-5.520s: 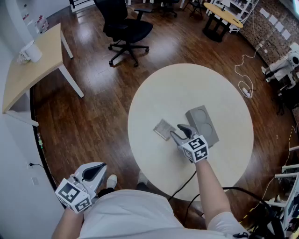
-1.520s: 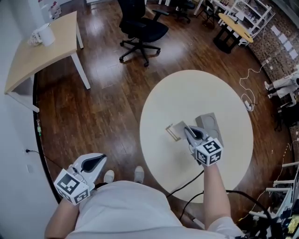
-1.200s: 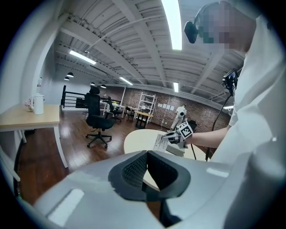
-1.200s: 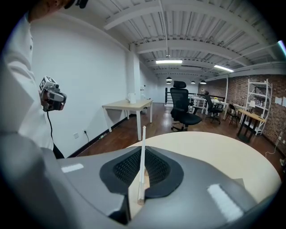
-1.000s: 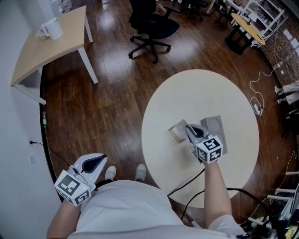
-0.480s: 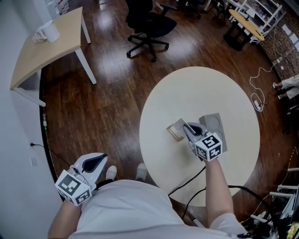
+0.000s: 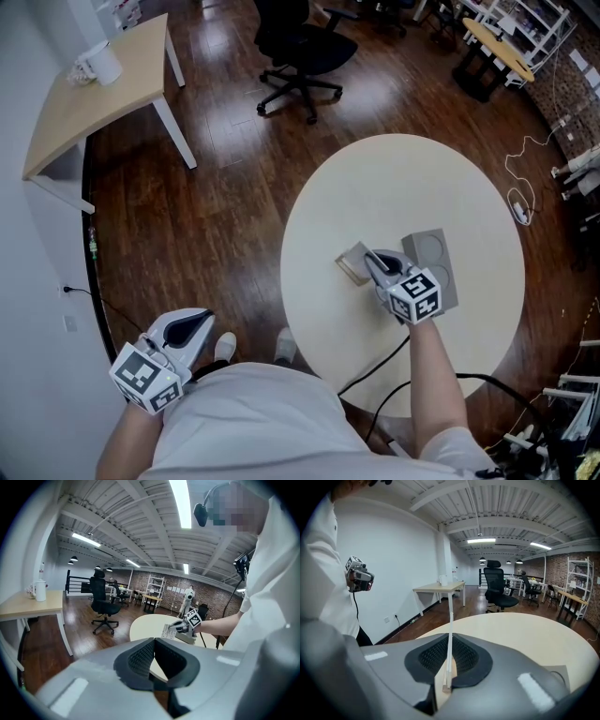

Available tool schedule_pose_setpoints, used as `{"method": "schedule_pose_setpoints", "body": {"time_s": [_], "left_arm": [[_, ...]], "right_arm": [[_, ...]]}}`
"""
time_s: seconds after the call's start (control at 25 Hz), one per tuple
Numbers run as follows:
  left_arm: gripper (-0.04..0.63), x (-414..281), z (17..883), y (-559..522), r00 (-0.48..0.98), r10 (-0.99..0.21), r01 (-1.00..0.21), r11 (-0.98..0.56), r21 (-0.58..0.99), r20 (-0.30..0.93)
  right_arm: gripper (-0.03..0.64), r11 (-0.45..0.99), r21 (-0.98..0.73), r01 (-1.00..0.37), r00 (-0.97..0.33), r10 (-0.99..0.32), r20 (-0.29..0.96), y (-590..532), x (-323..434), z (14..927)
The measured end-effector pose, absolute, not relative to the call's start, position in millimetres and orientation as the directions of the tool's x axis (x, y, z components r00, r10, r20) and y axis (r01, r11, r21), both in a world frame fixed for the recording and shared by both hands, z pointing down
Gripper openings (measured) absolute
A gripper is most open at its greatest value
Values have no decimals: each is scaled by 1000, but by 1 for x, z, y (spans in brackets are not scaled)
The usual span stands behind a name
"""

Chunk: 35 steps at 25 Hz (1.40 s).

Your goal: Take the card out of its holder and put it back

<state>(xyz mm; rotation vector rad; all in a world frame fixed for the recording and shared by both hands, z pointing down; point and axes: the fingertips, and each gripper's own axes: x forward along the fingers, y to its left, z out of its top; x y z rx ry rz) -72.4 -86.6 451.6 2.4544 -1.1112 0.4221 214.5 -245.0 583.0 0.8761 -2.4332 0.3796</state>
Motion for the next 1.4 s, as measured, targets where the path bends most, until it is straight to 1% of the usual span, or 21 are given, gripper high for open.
{"method": "schedule_pose_setpoints", "body": {"time_s": [0.28, 0.48, 0.52, 0.56, 0.6, 0.72, 0.8, 0.92, 1.0, 1.16, 1.28, 1.4], "left_arm": [[5, -70, 453, -83, 614, -640, -781, -578, 238, 462], [5, -64, 455, -79, 613, -625, -781, -574, 247, 484], [5, -64, 455, -79, 614, -620, -779, -575, 249, 488], [5, -63, 455, -79, 617, -615, -777, -578, 251, 492], [5, -62, 456, -78, 620, -608, -773, -581, 254, 496], [5, -59, 458, -76, 641, -582, -752, -606, 259, 500], [5, -60, 459, -73, 662, -564, -730, -633, 256, 494], [5, -67, 452, -71, 690, -550, -698, -676, 234, 470], [5, -78, 448, -69, 714, -544, -675, -701, 229, 441], [5, -115, 447, -58, 778, -508, -604, -765, 221, 369], [5, -157, 453, -40, 811, -476, -559, -802, 211, 339], [5, -206, 458, -14, 835, -435, -518, -828, 215, 337]], "right_arm": [[21, 763, -127, -634, -683, -475, 555, -244, 213, 608], [28, 754, -125, -644, -683, -494, 539, -248, 214, 612], [44, 751, -115, -650, -677, -503, 537, -249, 214, 611], [101, 745, -106, -659, -670, -517, 533, -250, 214, 608], [145, 734, -96, -673, -660, -536, 526, -251, 216, 605], [174, 667, -47, -744, -595, -628, 501, -254, 228, 589], [210, 603, -8, -797, -528, -691, 493, -249, 239, 576], [221, 516, 67, -854, -418, -757, 502, -226, 245, 552], [221, 486, 90, -869, -382, -777, 501, -200, 233, 534], [221, 467, 104, -878, -363, -791, 492, -131, 178, 513], [221, 424, 95, -901, -333, -815, 474, -71, 127, 502], [221, 370, 75, -926, -298, -838, 458, -5, 68, 491]]}}
